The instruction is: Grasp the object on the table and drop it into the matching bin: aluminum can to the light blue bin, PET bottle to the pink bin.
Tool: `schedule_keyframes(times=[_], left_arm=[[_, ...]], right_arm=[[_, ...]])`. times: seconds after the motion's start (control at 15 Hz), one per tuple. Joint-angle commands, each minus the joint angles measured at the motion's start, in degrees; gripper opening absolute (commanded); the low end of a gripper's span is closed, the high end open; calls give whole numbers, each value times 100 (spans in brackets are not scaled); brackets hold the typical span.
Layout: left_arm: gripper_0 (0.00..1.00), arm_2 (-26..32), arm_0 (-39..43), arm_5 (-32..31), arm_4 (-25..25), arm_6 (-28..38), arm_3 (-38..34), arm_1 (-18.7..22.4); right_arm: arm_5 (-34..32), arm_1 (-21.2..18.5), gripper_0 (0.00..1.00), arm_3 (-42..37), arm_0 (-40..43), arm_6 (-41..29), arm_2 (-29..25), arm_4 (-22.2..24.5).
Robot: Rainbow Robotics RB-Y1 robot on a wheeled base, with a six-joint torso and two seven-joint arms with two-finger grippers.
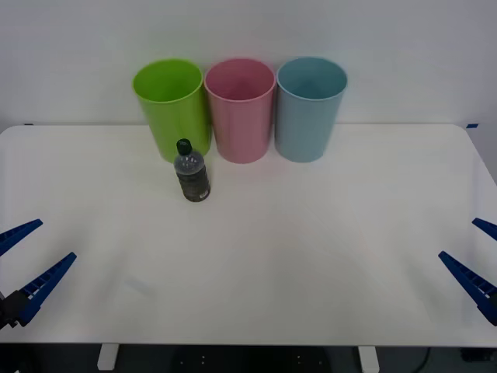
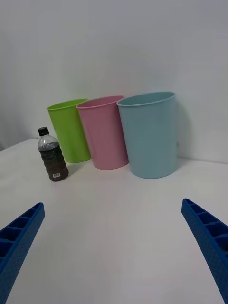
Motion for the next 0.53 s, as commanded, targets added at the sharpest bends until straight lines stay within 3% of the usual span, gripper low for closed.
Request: schedule_keyframes(times=[0.07,0.53], left_arm=[[100,0,0,0,0,0,0,0],[100,-64,197,136,147,-44,122,29]], right_arm=[[0,0,100,0,0,0,0,0],[0,0,100,0,0,0,0,0]])
